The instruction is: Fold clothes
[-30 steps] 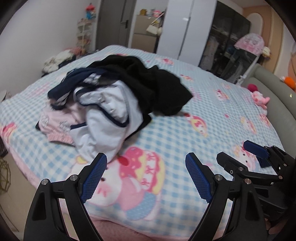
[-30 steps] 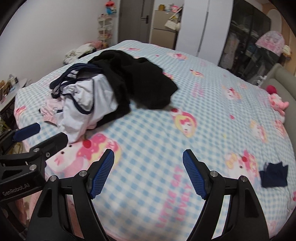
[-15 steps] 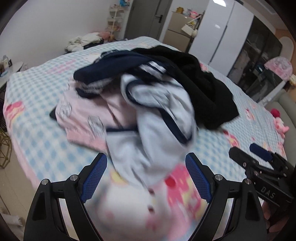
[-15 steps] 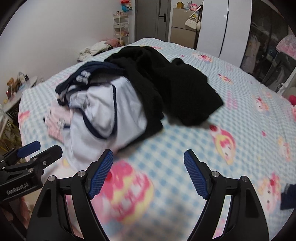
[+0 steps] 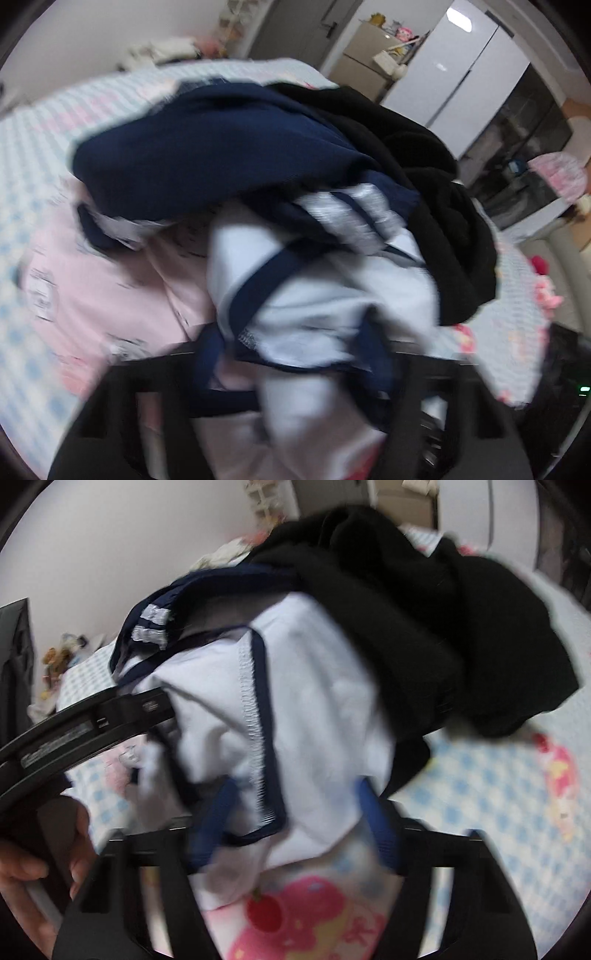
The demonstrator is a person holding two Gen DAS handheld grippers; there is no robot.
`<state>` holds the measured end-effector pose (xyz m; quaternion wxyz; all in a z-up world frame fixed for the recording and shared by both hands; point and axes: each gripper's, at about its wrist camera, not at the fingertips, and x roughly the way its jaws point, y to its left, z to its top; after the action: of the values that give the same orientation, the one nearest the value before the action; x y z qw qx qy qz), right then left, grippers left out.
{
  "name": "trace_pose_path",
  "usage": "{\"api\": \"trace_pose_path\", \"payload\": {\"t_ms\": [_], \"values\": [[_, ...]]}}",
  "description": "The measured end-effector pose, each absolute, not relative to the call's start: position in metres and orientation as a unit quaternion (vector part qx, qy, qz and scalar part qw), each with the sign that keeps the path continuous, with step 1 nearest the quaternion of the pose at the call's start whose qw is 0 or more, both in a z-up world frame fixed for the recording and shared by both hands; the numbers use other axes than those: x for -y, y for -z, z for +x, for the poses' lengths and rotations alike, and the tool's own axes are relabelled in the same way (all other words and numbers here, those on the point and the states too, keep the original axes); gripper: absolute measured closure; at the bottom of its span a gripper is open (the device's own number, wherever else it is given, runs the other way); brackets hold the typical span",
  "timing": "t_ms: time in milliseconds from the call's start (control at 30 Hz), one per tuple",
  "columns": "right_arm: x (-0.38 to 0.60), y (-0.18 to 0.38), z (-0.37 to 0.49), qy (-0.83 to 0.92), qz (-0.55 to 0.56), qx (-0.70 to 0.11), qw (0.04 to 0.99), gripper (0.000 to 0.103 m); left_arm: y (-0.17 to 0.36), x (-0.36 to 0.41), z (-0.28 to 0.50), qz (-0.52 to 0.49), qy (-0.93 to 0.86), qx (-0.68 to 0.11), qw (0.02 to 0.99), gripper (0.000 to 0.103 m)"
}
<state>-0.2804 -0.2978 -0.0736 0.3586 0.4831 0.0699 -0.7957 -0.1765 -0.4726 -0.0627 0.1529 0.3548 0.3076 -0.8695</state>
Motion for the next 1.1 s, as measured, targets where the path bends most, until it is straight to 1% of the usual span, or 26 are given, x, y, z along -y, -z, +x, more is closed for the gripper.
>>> {"api": "trace_pose_path", "payload": {"t_ms": [33, 67, 100, 133, 167, 233, 300, 367, 467, 533, 567, 600, 667, 733, 800, 833, 867, 900, 933, 1000, 1100], "values": [[0.298, 0.074, -0.278, 0.793, 0.483, -0.074, 0.363, 0.072, 0.06, 0.465, -0.174, 0.353, 0.876, -0.288, 0.16, 0.072], [0.297, 0.072, -0.274, 0.794, 0.478, -0.083, 0.366, 0.085, 0.056, 0.456, -0.171, 0.353, 0.882, -0.265, 0.167, 0.078], [0.294, 0.07, -0.27, 0.799, 0.469, -0.092, 0.364, 0.096, 0.054, 0.45, -0.168, 0.353, 0.884, -0.255, 0.168, 0.081], [0.289, 0.066, -0.266, 0.804, 0.463, -0.096, 0.36, 0.096, 0.053, 0.446, -0.163, 0.352, 0.885, -0.258, 0.162, 0.085], [0.283, 0.062, -0.263, 0.81, 0.457, -0.099, 0.354, 0.099, 0.051, 0.442, -0.158, 0.35, 0.886, -0.264, 0.153, 0.088], [0.268, 0.053, -0.256, 0.826, 0.443, -0.103, 0.335, 0.101, 0.047, 0.434, -0.149, 0.345, 0.887, -0.279, 0.129, 0.088], [0.252, 0.038, -0.248, 0.848, 0.414, -0.12, 0.309, 0.102, 0.04, 0.417, -0.143, 0.347, 0.892, -0.266, 0.115, 0.089], [0.236, 0.024, -0.244, 0.859, 0.401, -0.117, 0.296, 0.102, 0.035, 0.396, -0.139, 0.349, 0.896, -0.26, 0.092, 0.089], [0.218, 0.008, -0.241, 0.86, 0.4, -0.105, 0.3, 0.102, 0.033, 0.36, -0.127, 0.353, 0.896, -0.264, 0.055, 0.09], [0.207, 0.006, -0.234, 0.851, 0.408, -0.1, 0.315, 0.101, 0.035, 0.339, -0.117, 0.357, 0.891, -0.28, 0.038, 0.09], [0.2, 0.006, -0.23, 0.846, 0.413, -0.097, 0.323, 0.097, 0.038, 0.33, -0.111, 0.36, 0.887, -0.286, 0.033, 0.09], [0.194, 0.009, -0.227, 0.841, 0.42, -0.094, 0.329, 0.087, 0.042, 0.321, -0.105, 0.363, 0.886, -0.286, 0.034, 0.09], [0.187, 0.026, -0.224, 0.829, 0.441, -0.085, 0.333, 0.074, 0.047, 0.315, -0.09, 0.364, 0.886, -0.283, 0.056, 0.09], [0.184, 0.043, -0.224, 0.814, 0.467, -0.076, 0.336, 0.069, 0.05, 0.319, -0.076, 0.359, 0.879, -0.306, 0.061, 0.09], [0.184, 0.056, -0.227, 0.804, 0.484, -0.062, 0.339, 0.053, 0.052, 0.329, -0.064, 0.356, 0.873, -0.327, 0.058, 0.089], [0.186, 0.062, -0.229, 0.8, 0.491, -0.055, 0.34, 0.051, 0.052, 0.334, -0.062, 0.356, 0.872, -0.332, 0.058, 0.086], [0.189, 0.068, -0.232, 0.796, 0.498, -0.047, 0.341, 0.044, 0.052, 0.339, -0.061, 0.356, 0.871, -0.334, 0.059, 0.075], [0.192, 0.073, -0.235, 0.793, 0.503, -0.041, 0.341, 0.038, 0.051, 0.343, -0.062, 0.354, 0.871, -0.334, 0.066, 0.068], [0.195, 0.078, -0.238, 0.792, 0.507, -0.038, 0.338, 0.038, 0.048, 0.348, -0.062, 0.349, 0.874, -0.331, 0.076, 0.056], [0.202, 0.092, -0.242, 0.789, 0.517, -0.037, 0.329, 0.034, 0.043, 0.359, -0.063, 0.334, 0.88, -0.322, 0.098, 0.055], [0.211, 0.113, -0.249, 0.777, 0.539, -0.024, 0.324, 0.031, 0.053, 0.373, -0.096, 0.36, 0.877, -0.302, 0.098, 0.052]]}}
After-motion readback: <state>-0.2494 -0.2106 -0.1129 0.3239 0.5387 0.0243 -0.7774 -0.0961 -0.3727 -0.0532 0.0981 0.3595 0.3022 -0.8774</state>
